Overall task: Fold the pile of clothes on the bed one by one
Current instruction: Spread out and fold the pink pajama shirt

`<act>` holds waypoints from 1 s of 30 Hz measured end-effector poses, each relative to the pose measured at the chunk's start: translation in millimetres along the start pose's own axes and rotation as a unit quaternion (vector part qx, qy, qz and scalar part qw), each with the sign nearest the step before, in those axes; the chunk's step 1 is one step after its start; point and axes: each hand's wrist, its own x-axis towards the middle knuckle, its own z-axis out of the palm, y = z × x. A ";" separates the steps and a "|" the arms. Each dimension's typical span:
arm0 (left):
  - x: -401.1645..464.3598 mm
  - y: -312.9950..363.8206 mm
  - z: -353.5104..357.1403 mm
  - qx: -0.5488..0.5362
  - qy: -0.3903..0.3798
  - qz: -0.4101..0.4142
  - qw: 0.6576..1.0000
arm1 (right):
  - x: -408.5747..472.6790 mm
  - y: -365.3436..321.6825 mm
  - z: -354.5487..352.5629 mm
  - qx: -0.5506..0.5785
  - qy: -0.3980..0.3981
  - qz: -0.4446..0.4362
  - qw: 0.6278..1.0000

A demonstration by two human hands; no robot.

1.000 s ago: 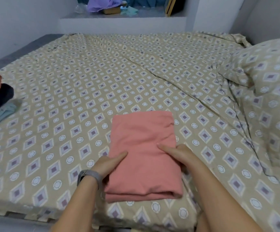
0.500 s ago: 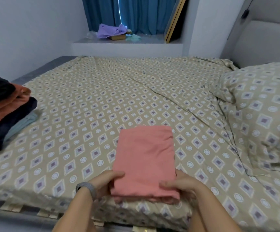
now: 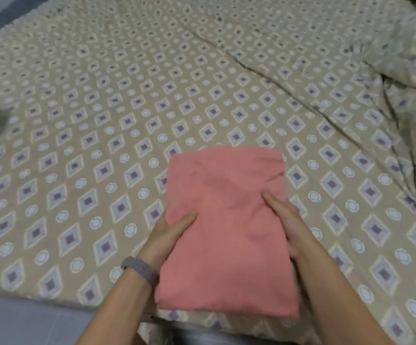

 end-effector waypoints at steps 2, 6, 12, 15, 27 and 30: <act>0.2 3.5 -0.6 -0.011 0.019 -0.009 1.000 | -0.8 -4.3 6.7 -0.017 0.032 0.001 0.999; -23.7 25.3 2.4 -0.045 0.046 -0.045 0.997 | -25.5 -27.4 33.1 -0.058 0.046 0.007 0.997; -106.8 99.9 -32.0 -0.115 0.103 -0.071 0.985 | -76.4 -75.8 124.2 -0.116 0.025 0.064 0.991; -143.1 139.9 -80.6 -0.131 0.144 -0.060 0.979 | -91.8 -82.0 195.1 -0.127 -0.019 0.099 0.987; -253.8 304.4 -298.2 -0.077 0.215 -0.005 0.974 | -146.5 -48.2 467.2 -0.098 -0.113 0.132 0.980; -268.7 351.5 -331.3 -0.075 0.220 0.010 0.973 | -155.0 -59.8 522.3 -0.070 -0.135 0.128 0.980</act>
